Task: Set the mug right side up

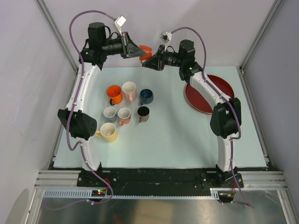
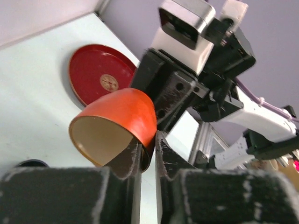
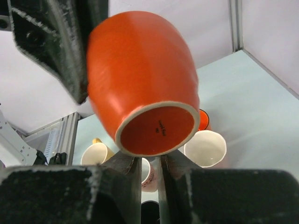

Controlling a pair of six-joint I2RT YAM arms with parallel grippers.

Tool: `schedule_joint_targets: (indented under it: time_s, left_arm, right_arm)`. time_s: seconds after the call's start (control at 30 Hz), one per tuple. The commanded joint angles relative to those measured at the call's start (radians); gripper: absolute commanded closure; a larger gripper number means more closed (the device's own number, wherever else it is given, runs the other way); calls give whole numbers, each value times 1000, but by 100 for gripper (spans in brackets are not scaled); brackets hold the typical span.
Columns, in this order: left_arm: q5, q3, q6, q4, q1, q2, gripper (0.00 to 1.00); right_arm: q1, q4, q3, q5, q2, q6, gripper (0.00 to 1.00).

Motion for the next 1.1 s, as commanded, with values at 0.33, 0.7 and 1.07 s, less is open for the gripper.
schedule_joint_targets:
  time_s: [0.33, 0.7, 1.07]
  left_arm:
    - [-7, -22, 24, 64, -26, -31, 100]
    - [-77, -37, 79, 2, -26, -54, 100]
    - [-129, -312, 357, -131, -86, -254, 100]
  right_arm:
    - [10, -4, -32, -70, -37, -15, 37]
    - [-130, -149, -244, -78, -206, -107, 1]
    - [-361, -523, -445, 190, -409, -435, 1]
